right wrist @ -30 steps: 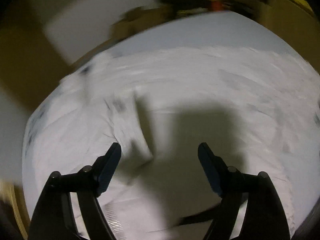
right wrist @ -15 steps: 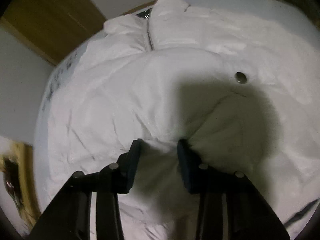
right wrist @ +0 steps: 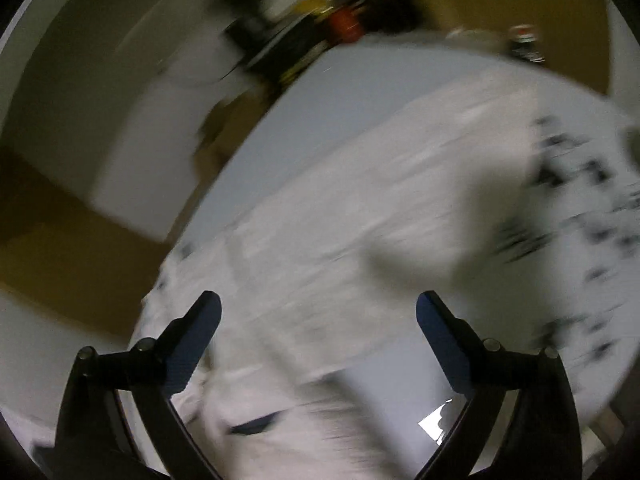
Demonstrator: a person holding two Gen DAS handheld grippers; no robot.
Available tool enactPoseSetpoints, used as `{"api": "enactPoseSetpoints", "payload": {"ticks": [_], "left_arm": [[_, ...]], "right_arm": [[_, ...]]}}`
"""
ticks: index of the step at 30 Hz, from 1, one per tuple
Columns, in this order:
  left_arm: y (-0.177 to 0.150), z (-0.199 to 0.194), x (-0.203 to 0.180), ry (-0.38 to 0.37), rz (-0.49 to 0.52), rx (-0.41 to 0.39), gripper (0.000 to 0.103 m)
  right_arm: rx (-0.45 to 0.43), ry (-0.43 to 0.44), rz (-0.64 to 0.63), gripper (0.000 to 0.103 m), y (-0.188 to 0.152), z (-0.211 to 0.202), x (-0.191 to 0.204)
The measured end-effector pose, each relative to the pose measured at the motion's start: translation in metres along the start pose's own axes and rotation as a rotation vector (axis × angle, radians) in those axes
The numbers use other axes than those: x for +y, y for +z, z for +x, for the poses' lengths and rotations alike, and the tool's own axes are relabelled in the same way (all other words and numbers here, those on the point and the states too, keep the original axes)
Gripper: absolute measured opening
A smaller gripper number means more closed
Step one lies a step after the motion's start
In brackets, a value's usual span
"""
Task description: Fold large clothes
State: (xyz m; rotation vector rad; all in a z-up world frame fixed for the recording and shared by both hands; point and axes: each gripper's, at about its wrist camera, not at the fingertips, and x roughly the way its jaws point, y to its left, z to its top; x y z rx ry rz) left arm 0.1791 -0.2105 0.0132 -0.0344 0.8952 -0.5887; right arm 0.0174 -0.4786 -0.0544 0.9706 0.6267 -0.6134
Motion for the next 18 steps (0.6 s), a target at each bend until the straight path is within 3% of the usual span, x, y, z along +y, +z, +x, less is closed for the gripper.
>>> {"api": "enactPoseSetpoints", "payload": {"ticks": [4, 6, 9, 11, 18], "left_arm": [[0.013, 0.107, -0.045, 0.25, 0.163, 0.041, 0.103], [0.013, 0.145, -0.048, 0.304, 0.178, 0.074, 0.103], [0.005, 0.171, -0.044, 0.298, 0.165, 0.089, 0.103], [0.003, 0.184, -0.042, 0.312, 0.168, 0.096, 0.103], [0.003, 0.207, -0.041, 0.292, 0.156, 0.13, 0.103]], "right_arm": [[-0.023, -0.057, 0.1, 0.095, 0.018, -0.02, -0.075], [-0.034, -0.077, 0.13, 0.093, 0.028, -0.027, -0.099], [-0.027, -0.095, 0.195, 0.092, 0.044, -0.045, -0.143], [-0.005, -0.116, 0.22, 0.092, 0.055, -0.035, -0.159], [0.023, -0.107, 0.238, 0.093, 0.099, -0.002, -0.177]]}}
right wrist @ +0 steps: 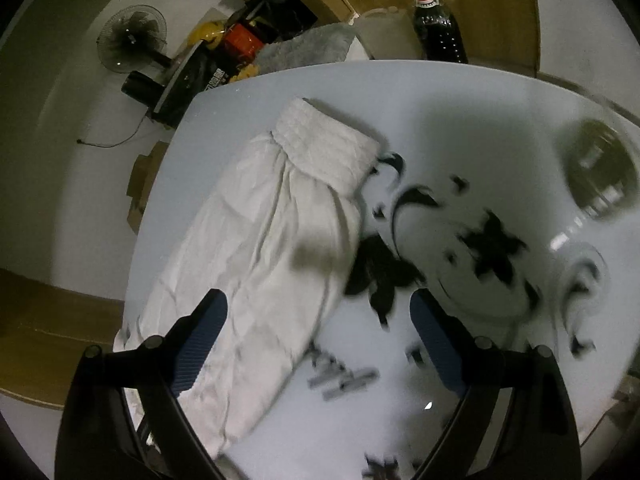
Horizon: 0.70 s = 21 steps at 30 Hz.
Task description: Fold large clothes
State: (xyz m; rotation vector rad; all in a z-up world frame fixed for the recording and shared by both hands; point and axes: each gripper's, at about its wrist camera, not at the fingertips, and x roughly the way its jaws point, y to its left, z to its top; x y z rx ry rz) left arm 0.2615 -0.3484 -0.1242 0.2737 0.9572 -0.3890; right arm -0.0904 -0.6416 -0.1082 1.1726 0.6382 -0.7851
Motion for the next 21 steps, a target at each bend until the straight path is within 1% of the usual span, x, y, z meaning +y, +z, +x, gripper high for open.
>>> {"api": "enactPoseSetpoints", "payload": {"ticks": [2, 3, 6, 8, 9, 10, 12, 13, 15, 16, 17, 18, 20, 21], "left_arm": [[-0.001, 0.004, -0.001, 0.005, 0.003, 0.001, 0.103], [0.0, 0.004, -0.001, 0.005, 0.003, 0.0, 0.103], [0.0, 0.007, 0.001, -0.001, -0.002, -0.003, 0.103], [-0.001, 0.008, 0.002, -0.007, -0.012, -0.015, 0.103], [-0.001, 0.008, 0.001, -0.007, -0.013, -0.02, 0.103], [-0.002, 0.008, 0.001, -0.005, -0.01, -0.028, 0.103], [-0.003, 0.008, 0.001, -0.007, -0.009, -0.043, 0.103], [-0.004, 0.008, 0.001, -0.008, -0.01, -0.046, 0.103], [-0.004, 0.008, 0.002, -0.016, -0.011, -0.051, 0.103], [-0.004, 0.008, 0.002, -0.017, -0.011, -0.052, 0.103], [-0.004, 0.008, 0.002, -0.018, -0.011, -0.054, 0.103], [-0.004, 0.007, 0.002, -0.019, -0.01, -0.054, 0.103], [-0.003, 0.007, 0.004, -0.032, -0.008, -0.05, 0.103], [-0.002, 0.004, 0.007, -0.051, -0.004, -0.04, 0.103]], "right_arm": [[0.004, 0.002, 0.018, 0.093, 0.01, 0.012, -0.003], [-0.018, 0.002, 0.013, 0.093, 0.015, 0.013, -0.001], [-0.039, -0.023, -0.006, 0.093, 0.022, 0.019, 0.002], [-0.055, -0.06, -0.024, 0.092, 0.026, 0.024, 0.008], [-0.068, -0.069, -0.022, 0.084, 0.027, 0.023, 0.008], [-0.079, -0.076, -0.024, 0.057, 0.028, 0.025, 0.01], [-0.06, -0.092, -0.033, 0.024, 0.032, 0.035, 0.013], [-0.051, -0.075, -0.026, 0.014, 0.034, 0.039, 0.012], [-0.03, -0.065, -0.008, 0.012, 0.037, 0.044, 0.012], [-0.023, -0.07, 0.014, 0.009, 0.036, 0.042, 0.012], [-0.029, -0.055, 0.026, 0.009, 0.033, 0.034, 0.016], [-0.046, -0.034, 0.018, 0.008, 0.03, 0.024, 0.022], [-0.11, 0.042, -0.05, 0.008, 0.016, -0.011, 0.05], [-0.131, 0.074, -0.078, 0.008, 0.008, -0.027, 0.063]]}}
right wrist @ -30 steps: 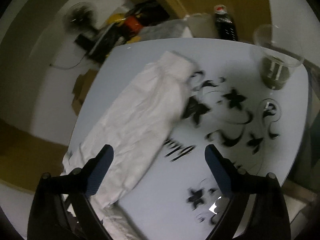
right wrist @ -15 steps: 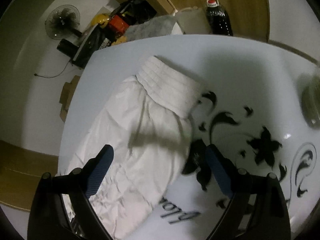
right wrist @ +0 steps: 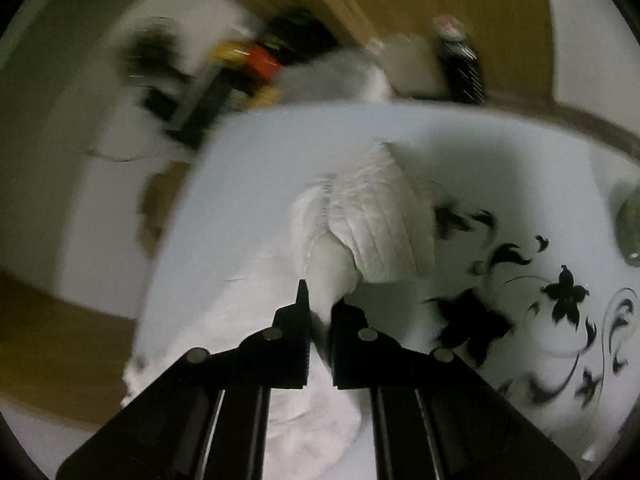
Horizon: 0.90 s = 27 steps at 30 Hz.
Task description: Fold large clothes
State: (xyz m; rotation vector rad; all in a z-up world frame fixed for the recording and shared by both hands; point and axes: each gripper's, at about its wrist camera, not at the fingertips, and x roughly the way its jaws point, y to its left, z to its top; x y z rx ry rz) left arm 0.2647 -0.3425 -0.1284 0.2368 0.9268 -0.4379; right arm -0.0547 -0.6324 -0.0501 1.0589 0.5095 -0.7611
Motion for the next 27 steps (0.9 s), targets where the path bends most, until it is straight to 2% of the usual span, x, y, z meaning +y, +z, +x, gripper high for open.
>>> {"api": "enactPoseSetpoints", "payload": {"ticks": [4, 7, 11, 17, 21, 24, 26, 27], "left_arm": [[-0.004, -0.043, 0.025, -0.1, -0.079, -0.019, 0.103], [-0.015, -0.085, 0.051, -0.109, -0.087, -0.048, 0.103], [-0.053, -0.136, 0.112, -0.098, -0.12, -0.06, 0.103], [-0.143, -0.181, 0.219, -0.107, -0.282, -0.024, 0.103], [-0.204, -0.193, 0.279, -0.085, -0.419, 0.012, 0.103], [-0.234, -0.197, 0.303, -0.092, -0.491, 0.029, 0.103], [-0.25, -0.201, 0.312, -0.129, -0.514, 0.026, 0.103], [-0.255, -0.205, 0.313, -0.14, -0.509, 0.013, 0.103]], "right_arm": [[-0.066, 0.172, -0.154, 0.007, -0.03, -0.069, 0.08], [-0.097, 0.29, -0.295, 0.007, -0.068, -0.117, 0.148], [-0.067, 0.348, -0.426, 0.007, -0.124, -0.134, 0.219], [0.118, 0.378, -0.532, 0.007, -0.228, -0.086, 0.306], [0.265, 0.345, -0.66, 0.007, -0.333, -0.039, 0.355], [0.35, 0.267, -0.765, 0.007, -0.414, 0.001, 0.364], [0.411, 0.179, -0.828, 0.014, -0.467, 0.036, 0.359], [0.444, 0.141, -0.859, 0.027, -0.484, 0.048, 0.356]]}}
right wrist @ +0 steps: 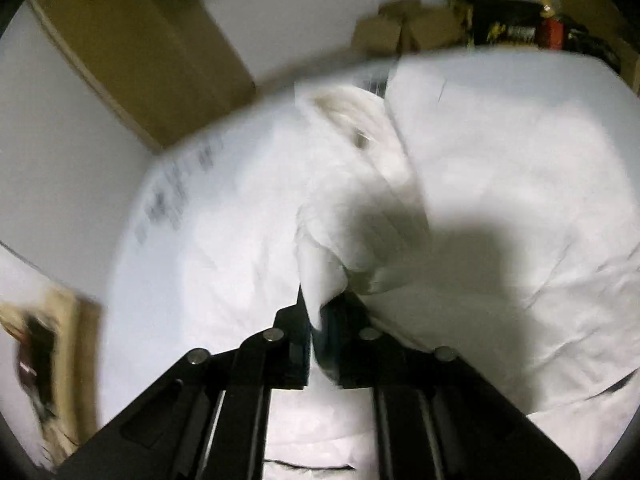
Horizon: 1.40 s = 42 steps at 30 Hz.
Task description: Fold large clothes
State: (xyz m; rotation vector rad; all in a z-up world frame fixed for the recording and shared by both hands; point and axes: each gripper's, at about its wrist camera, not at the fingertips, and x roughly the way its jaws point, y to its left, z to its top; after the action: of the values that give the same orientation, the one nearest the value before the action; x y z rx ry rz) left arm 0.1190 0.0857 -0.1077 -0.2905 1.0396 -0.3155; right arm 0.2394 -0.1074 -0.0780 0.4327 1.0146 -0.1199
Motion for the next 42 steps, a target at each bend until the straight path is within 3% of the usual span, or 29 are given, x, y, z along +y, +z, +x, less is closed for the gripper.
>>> {"api": "enactPoseSetpoints", "payload": {"ticks": [1, 2, 4, 6, 8, 9, 11, 13, 15, 17, 20, 23, 24, 26, 27, 28, 29, 30, 31, 32, 33, 34, 35, 38, 40, 42], "left_arm": [[-0.003, -0.003, 0.0, -0.006, 0.014, -0.011, 0.103], [-0.007, -0.007, 0.0, -0.012, 0.033, -0.023, 0.103], [-0.012, -0.012, 0.001, -0.032, 0.049, -0.038, 0.103], [-0.017, -0.017, 0.005, -0.071, 0.05, -0.052, 0.103], [-0.019, -0.021, 0.008, -0.108, 0.022, -0.064, 0.103], [-0.017, -0.021, 0.012, -0.114, 0.013, -0.068, 0.103], [-0.019, -0.025, 0.018, -0.123, -0.017, -0.072, 0.103], [-0.018, -0.026, 0.019, -0.119, -0.033, -0.068, 0.103], [-0.019, -0.028, 0.017, -0.107, -0.032, -0.067, 0.103], [-0.019, -0.029, 0.014, -0.089, -0.023, -0.065, 0.103], [-0.021, -0.032, 0.015, -0.084, -0.019, -0.061, 0.103], [-0.027, -0.037, 0.02, -0.077, -0.022, -0.063, 0.103], [-0.029, -0.039, 0.022, -0.075, -0.027, -0.065, 0.103], [-0.032, -0.042, 0.029, -0.08, -0.047, -0.072, 0.103], [-0.033, -0.043, 0.031, -0.086, -0.054, -0.074, 0.103], [-0.033, -0.043, 0.032, -0.093, -0.062, -0.076, 0.103], [-0.033, -0.044, 0.033, -0.097, -0.067, -0.078, 0.103], [-0.033, -0.044, 0.032, -0.098, -0.065, -0.08, 0.103], [-0.034, -0.043, 0.032, -0.096, -0.063, -0.079, 0.103], [-0.033, -0.041, 0.031, -0.092, -0.062, -0.077, 0.103], [-0.031, -0.039, 0.03, -0.088, -0.062, -0.074, 0.103], [-0.031, -0.038, 0.029, -0.082, -0.064, -0.071, 0.103], [-0.031, -0.038, 0.028, -0.079, -0.065, -0.069, 0.103], [-0.031, -0.042, 0.024, -0.077, -0.073, -0.07, 0.103], [-0.033, -0.048, 0.023, -0.074, -0.075, -0.076, 0.103], [-0.036, -0.057, 0.025, -0.062, -0.08, -0.088, 0.103]], "right_arm": [[0.072, -0.021, -0.024, 0.04, -0.007, 0.021, 0.002], [0.117, -0.026, -0.037, 0.045, -0.009, 0.034, -0.002], [0.092, 0.021, -0.065, 0.068, -0.011, 0.026, 0.001], [0.093, 0.102, -0.043, 0.071, -0.007, 0.005, -0.003], [0.018, 0.143, -0.022, 0.071, 0.001, -0.023, -0.013], [-0.064, 0.133, -0.01, 0.069, 0.01, -0.038, -0.019], [-0.203, 0.059, 0.003, 0.052, 0.026, -0.059, -0.032], [-0.218, -0.017, 0.007, 0.019, 0.033, -0.049, -0.042], [-0.142, -0.041, -0.009, 0.015, 0.038, -0.014, -0.057], [0.07, -0.134, -0.147, 0.015, 0.029, 0.051, -0.053], [0.034, -0.231, -0.362, 0.016, 0.009, 0.056, -0.03], [-0.022, -0.089, -0.275, 0.017, 0.014, 0.014, -0.04], [-0.069, -0.111, -0.255, 0.022, 0.015, 0.0, -0.05], [-0.201, -0.235, -0.18, 0.045, 0.016, -0.03, -0.081], [-0.244, -0.345, -0.105, 0.066, 0.015, -0.037, -0.108], [-0.243, -0.457, -0.03, 0.072, 0.011, -0.035, -0.133], [-0.179, -0.554, 0.03, 0.072, 0.006, -0.02, -0.162], [-0.083, -0.544, 0.045, 0.07, 0.0, 0.001, -0.187], [-0.045, -0.519, 0.043, 0.07, -0.002, 0.012, -0.199], [-0.057, -0.528, 0.039, 0.069, 0.0, 0.012, -0.202], [-0.056, -0.523, 0.057, 0.062, 0.003, 0.008, -0.201], [-0.065, -0.455, 0.097, 0.058, 0.008, 0.001, -0.192], [-0.099, -0.362, 0.097, 0.058, 0.014, -0.004, -0.174], [-0.175, -0.249, -0.055, 0.058, 0.033, 0.0, -0.1], [-0.139, -0.148, -0.179, 0.058, 0.035, 0.024, -0.042], [-0.042, -0.142, -0.285, 0.058, 0.025, 0.065, -0.006]]}}
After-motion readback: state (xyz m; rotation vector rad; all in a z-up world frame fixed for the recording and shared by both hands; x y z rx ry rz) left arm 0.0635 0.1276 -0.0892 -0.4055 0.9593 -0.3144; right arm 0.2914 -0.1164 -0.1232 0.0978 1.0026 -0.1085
